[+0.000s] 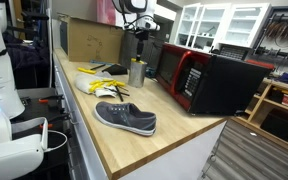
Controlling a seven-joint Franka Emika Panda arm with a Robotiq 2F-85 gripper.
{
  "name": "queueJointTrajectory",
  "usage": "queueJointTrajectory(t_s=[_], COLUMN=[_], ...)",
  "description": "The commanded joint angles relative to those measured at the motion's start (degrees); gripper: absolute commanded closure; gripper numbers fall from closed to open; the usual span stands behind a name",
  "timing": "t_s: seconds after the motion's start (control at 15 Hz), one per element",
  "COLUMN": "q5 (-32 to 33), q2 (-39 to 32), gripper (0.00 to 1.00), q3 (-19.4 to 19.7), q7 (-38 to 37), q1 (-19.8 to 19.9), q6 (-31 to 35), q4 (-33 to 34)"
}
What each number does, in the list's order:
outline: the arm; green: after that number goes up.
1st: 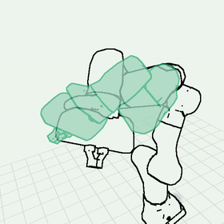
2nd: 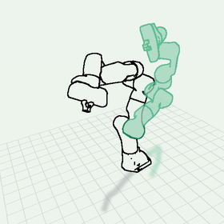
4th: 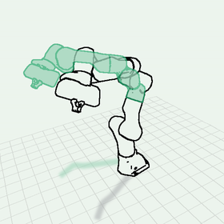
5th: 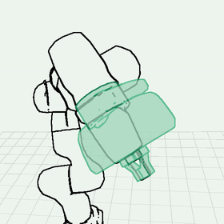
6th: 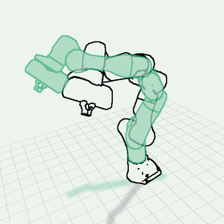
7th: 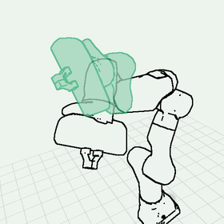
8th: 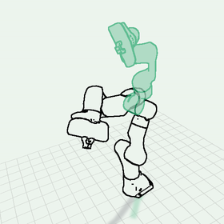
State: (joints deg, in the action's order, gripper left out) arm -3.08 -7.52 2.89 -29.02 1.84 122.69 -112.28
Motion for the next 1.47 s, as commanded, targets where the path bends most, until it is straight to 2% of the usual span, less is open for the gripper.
queueJointTrajectory(t_s=[0.0,0.33,0.4,0.53,1.07,1.13,1.27,1.4], q5=[-2.88,-5.78,-6.16,-6.82,-9.02,-9.2,-9.5,-9.17], q2=[-2.89,-5.91,-6.38,-7.12,-8.43,-8.52,-8.62,-8.36], gripper=[0.0,0.0,0.25,0.34,0.95,1.0,0.96,0.96], q3=[0.42,0.39,0.42,0.46,0.5,0.49,0.42,0.22], q7=[-3.49,-4.5,-4.55,-4.43,-3.66,-3.36,-2.48,-0.87], q1=[-0.24,-0.41,-0.43,-0.44,-0.12,-0.03,0.15,0.09], q6=[-3.02,-4.77,-4.91,-5.23,-8.23,-8.64,-9.34,-9.57], q4=[4.32,8.03,8.7,9.8,12.28,12.47,12.94,13.31])
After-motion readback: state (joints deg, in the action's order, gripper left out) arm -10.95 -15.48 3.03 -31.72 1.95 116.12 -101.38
